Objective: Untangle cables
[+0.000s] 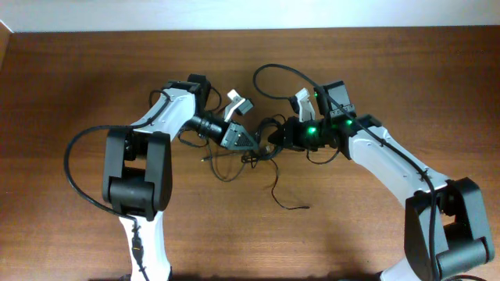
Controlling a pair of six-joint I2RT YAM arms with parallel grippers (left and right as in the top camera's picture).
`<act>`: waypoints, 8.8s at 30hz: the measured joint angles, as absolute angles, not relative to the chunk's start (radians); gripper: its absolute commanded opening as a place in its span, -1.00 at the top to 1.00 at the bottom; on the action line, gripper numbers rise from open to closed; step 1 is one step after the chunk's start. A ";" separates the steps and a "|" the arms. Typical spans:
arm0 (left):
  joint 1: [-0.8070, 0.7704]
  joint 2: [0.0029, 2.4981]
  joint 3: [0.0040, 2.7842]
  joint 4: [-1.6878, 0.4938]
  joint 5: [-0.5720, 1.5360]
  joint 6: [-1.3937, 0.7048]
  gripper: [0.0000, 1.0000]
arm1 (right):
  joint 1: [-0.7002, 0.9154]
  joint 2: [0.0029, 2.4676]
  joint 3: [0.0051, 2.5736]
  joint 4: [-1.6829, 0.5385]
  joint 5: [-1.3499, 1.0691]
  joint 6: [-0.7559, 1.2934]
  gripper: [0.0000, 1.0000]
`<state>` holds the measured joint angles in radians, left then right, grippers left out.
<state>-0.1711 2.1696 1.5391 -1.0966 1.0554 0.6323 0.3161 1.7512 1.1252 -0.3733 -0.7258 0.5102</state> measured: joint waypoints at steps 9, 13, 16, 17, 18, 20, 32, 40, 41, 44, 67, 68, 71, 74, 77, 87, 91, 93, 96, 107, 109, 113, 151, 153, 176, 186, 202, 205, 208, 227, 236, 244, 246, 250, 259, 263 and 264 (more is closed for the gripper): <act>-0.154 2.170 1.539 -1.097 1.054 0.632 1.00 | 0.290 1.749 1.125 -0.369 -0.718 0.530 0.21; -0.153 2.170 1.539 -1.089 1.047 0.632 1.00 | 0.289 1.697 1.126 -0.389 -0.731 0.505 0.17; -0.153 2.170 1.539 -1.083 1.047 0.632 1.00 | 0.289 1.641 1.127 -0.457 -0.740 0.482 0.18; -0.153 2.170 1.539 -1.080 1.046 0.632 1.00 | 0.289 1.636 1.127 -0.480 -0.742 0.474 0.18; -0.153 2.170 1.539 -1.079 1.045 0.632 1.00 | 0.289 1.636 1.127 -0.493 -0.742 0.468 0.18; -0.153 2.170 1.539 -1.077 1.043 0.632 1.00 | 0.289 1.636 1.127 -0.545 -0.741 0.453 0.18; -0.153 2.170 1.539 -1.079 1.044 0.632 1.00 | 0.363 1.637 1.127 -0.469 -0.745 0.407 0.03; -0.153 2.170 1.539 -1.162 1.115 0.752 0.70 | 0.363 1.715 1.127 -0.414 -0.717 0.404 0.38; -0.153 2.170 1.539 -1.163 1.114 0.756 0.64 | 0.363 1.723 1.127 -0.409 -0.702 0.403 0.44; -0.153 2.170 1.539 -1.160 1.108 0.767 0.60 | 0.363 1.724 1.127 -0.407 -0.667 0.408 0.48; -0.322 2.170 1.539 -0.981 0.527 0.249 0.67 | 0.294 1.764 1.103 -0.614 -0.276 0.510 -0.17; -0.322 2.170 1.539 -0.979 0.521 0.244 0.64 | 0.289 1.778 1.103 -0.621 -0.278 0.513 -0.17; -0.322 2.170 1.539 -0.971 0.514 0.235 0.34 | 0.292 1.826 1.103 -0.628 -0.307 0.513 0.07; -0.322 2.172 1.539 -0.957 0.508 0.221 0.59 | 0.310 1.866 1.103 -0.628 -0.316 0.521 0.62; -0.321 2.172 1.539 -0.956 0.503 0.211 0.95 | 0.348 1.891 1.103 -0.628 -0.372 0.566 0.63; -0.173 2.172 1.547 -0.986 0.523 0.088 0.99 | 0.417 1.913 1.145 -0.715 -0.595 0.525 0.54; -0.158 2.172 1.547 -0.986 0.529 0.072 0.68 | 0.397 1.913 1.194 -0.645 -0.391 0.452 0.22; -0.160 2.172 1.547 -0.986 0.526 0.067 0.56 | 0.396 1.913 1.195 -0.545 -0.269 0.441 0.12; -0.160 2.172 1.547 -0.983 0.525 0.062 0.40 | 0.396 1.913 1.194 -0.471 -0.216 0.434 0.10; -0.187 2.172 1.548 -0.979 0.522 0.059 0.31 | 0.426 1.946 1.165 -0.426 -0.233 0.374 0.92; -0.190 2.172 1.548 -0.979 0.519 0.059 0.33 | 0.426 1.946 1.166 -0.441 -0.237 0.460 0.92; -0.189 2.172 1.548 -0.979 0.516 0.059 0.34 | 0.430 1.942 1.178 -0.523 -0.250 0.834 0.92; -0.204 1.850 1.554 -1.100 0.460 -0.051 0.92 | 0.538 1.951 1.180 -0.458 -0.178 0.497 0.92; -0.210 1.843 1.554 -1.112 0.403 -0.119 0.92 | 0.536 1.952 1.180 -0.464 -0.234 0.502 0.92; -0.223 1.844 1.201 -0.838 0.152 -0.366 0.60 | 0.407 1.964 1.175 -0.457 -0.571 0.365 -0.20; -0.273 1.843 1.073 -0.666 0.165 -0.363 0.73 | 0.408 1.964 1.159 -0.471 -0.594 0.355 -0.22; -0.235 1.844 1.194 -0.839 0.332 -0.148 0.28 | 0.436 1.963 1.140 -0.429 -0.691 0.368 0.23; -0.235 1.844 1.140 -0.809 0.339 -0.138 0.29 | 0.416 1.963 1.137 -0.345 -0.838 0.399 0.22; -0.235 1.844 1.079 -0.721 0.342 -0.138 0.30 | 0.395 1.963 1.137 -0.350 -0.878 0.443 0.23; -0.234 1.844 1.014 -0.582 0.432 -0.119 1.00 | 0.437 2.051 1.135 -0.174 -0.798 0.569 0.29; -0.232 1.844 1.013 -0.574 0.434 -0.119 1.00 | 0.440 2.074 1.119 -0.030 -0.767 0.611 0.55; -0.233 1.844 1.013 -0.576 0.429 -0.119 1.00 | 0.390 2.079 1.113 0.059 -0.832 0.706 0.53; -0.233 1.844 1.011 -0.583 0.432 -0.112 1.00 | 0.373 2.079 1.113 0.069 -0.831 0.708 0.48; -0.234 1.844 1.011 -0.583 0.434 -0.104 1.00 | 0.400 2.080 1.113 0.051 -0.777 0.712 0.47; -0.234 1.844 1.010 -0.585 0.434 -0.108 1.00 | 0.345 2.056 1.116 -0.216 -0.964 0.677 0.38; -0.234 1.844 1.008 -0.574 0.461 -0.118 1.00 | 0.350 2.046 1.104 -0.232 -0.897 0.651 0.36; -0.234 1.844 1.007 -0.571 0.466 -0.121 1.00 | 0.350 2.046 1.103 -0.214 -0.890 0.649 0.37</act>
<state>-0.2344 1.8439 1.0073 -0.5713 0.4664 -0.1207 0.3496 2.0464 1.1027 -0.2142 -0.8898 0.6495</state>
